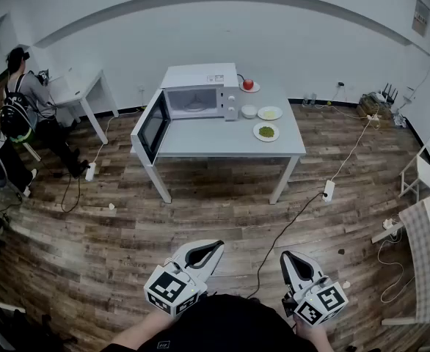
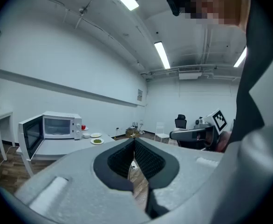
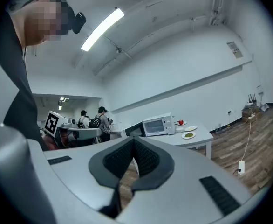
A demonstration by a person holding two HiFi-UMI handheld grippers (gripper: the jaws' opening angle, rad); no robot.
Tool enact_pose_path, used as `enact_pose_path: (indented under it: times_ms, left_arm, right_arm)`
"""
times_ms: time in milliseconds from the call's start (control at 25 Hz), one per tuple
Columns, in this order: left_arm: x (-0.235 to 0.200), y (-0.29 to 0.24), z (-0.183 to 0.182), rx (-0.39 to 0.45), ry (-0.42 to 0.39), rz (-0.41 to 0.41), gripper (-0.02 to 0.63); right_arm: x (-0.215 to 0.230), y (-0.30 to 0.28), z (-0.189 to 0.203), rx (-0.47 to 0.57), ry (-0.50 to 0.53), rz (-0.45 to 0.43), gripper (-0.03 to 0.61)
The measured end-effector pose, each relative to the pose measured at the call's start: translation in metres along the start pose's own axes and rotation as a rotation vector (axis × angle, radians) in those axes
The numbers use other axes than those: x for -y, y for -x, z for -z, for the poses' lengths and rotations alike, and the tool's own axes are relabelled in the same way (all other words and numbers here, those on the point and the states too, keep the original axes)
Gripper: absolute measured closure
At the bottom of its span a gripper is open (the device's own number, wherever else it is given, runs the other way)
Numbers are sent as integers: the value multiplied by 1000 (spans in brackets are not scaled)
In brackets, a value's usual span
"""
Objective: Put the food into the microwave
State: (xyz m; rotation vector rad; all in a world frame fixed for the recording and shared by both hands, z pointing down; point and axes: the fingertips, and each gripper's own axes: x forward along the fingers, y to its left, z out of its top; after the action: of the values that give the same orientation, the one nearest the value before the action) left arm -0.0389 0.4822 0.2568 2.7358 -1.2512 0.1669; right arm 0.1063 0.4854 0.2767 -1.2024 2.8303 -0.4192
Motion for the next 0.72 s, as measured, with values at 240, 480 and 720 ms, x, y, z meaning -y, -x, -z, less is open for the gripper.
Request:
enact_pose_path:
  times_ms: [240,480,720]
  left_arm:
    - [10,-3,3,-8,-1,-3,604]
    - [24,-19,3,-15,0,-7,604]
    - [64,-43,7,-36,-3,10,604]
  right_arm:
    - [5,9,2,2,-6,-1,566]
    - [20,25,2,-3,-17,-2,566]
    - [41,60,-2,37,-42,-17,565]
